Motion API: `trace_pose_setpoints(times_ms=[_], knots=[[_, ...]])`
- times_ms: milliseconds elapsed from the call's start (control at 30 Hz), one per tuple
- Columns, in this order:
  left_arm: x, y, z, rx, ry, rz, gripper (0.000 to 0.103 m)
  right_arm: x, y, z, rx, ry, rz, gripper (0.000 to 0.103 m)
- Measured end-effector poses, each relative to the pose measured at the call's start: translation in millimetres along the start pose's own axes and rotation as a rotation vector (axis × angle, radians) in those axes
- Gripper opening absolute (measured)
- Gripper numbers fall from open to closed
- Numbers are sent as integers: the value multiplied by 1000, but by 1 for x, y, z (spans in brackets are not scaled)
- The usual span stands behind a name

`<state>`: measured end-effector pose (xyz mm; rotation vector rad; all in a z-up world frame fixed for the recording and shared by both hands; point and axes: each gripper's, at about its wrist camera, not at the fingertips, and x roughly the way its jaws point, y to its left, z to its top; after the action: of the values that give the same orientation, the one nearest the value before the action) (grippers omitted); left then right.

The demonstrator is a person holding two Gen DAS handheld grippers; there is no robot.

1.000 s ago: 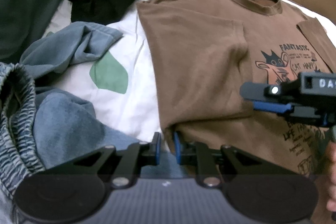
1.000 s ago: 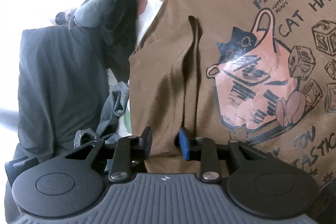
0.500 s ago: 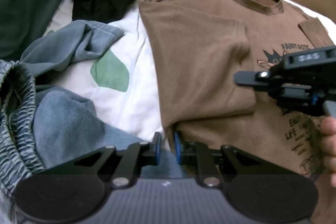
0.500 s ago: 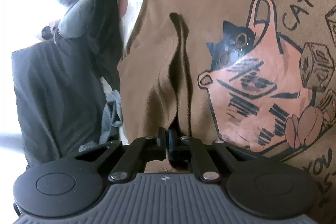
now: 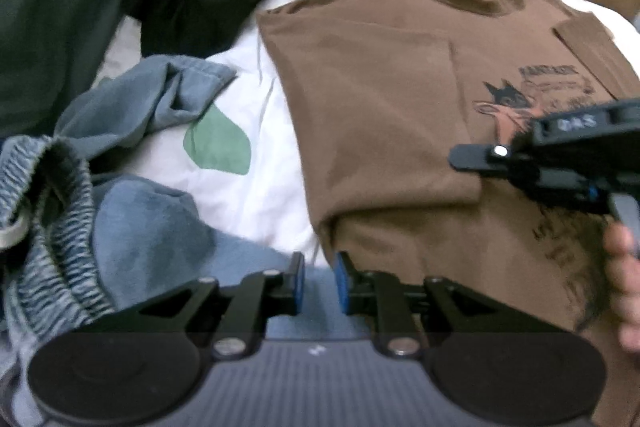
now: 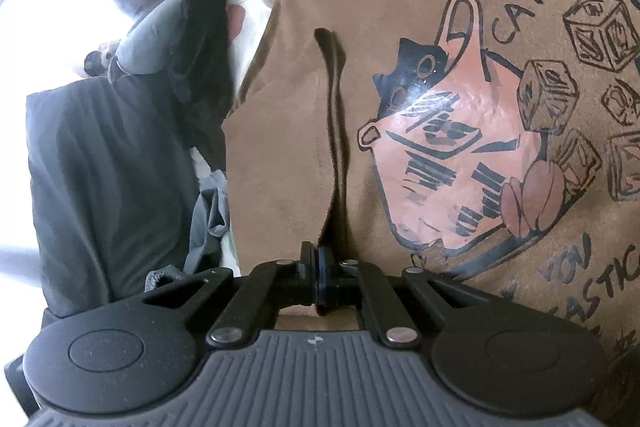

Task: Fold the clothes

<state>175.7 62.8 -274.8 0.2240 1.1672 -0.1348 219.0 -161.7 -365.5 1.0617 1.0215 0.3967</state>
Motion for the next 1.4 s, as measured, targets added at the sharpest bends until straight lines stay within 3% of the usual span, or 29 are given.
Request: trace_pose_setpoints(times_ms=[200, 300, 433, 567, 733, 867, 1033, 1167, 1233, 1400], knots=[[-27, -4, 22, -2, -80, -21, 19, -8, -1, 2, -23, 22, -40, 2], [-17, -12, 36, -27, -104, -13, 20, -24, 1, 1, -50, 32, -75, 6], [2, -25, 46, -61, -114, -1, 20, -56, 7, 6, -109, 20, -110, 36], [15, -41, 53, -56, -146, 40, 20, -93, 17, 16, -241, 34, -205, 38], [29, -57, 53, -63, -104, 34, 20, -153, 21, 37, -356, 22, -302, 45], [32, -73, 48, -25, -33, 42, 20, -189, 30, 52, -437, 82, -380, 45], [6, -73, 38, -40, -26, -52, 21, -239, 58, 82, -498, 99, -394, 48], [-27, -72, 34, -19, -60, -62, 30, -277, 69, 93, -520, 87, -439, 48], [-45, -69, 35, -19, -79, -66, 33, -303, 73, 95, -463, 50, -415, 48], [-92, -67, 42, 25, -147, -68, 55, -352, 95, 81, -438, -9, -344, 49]])
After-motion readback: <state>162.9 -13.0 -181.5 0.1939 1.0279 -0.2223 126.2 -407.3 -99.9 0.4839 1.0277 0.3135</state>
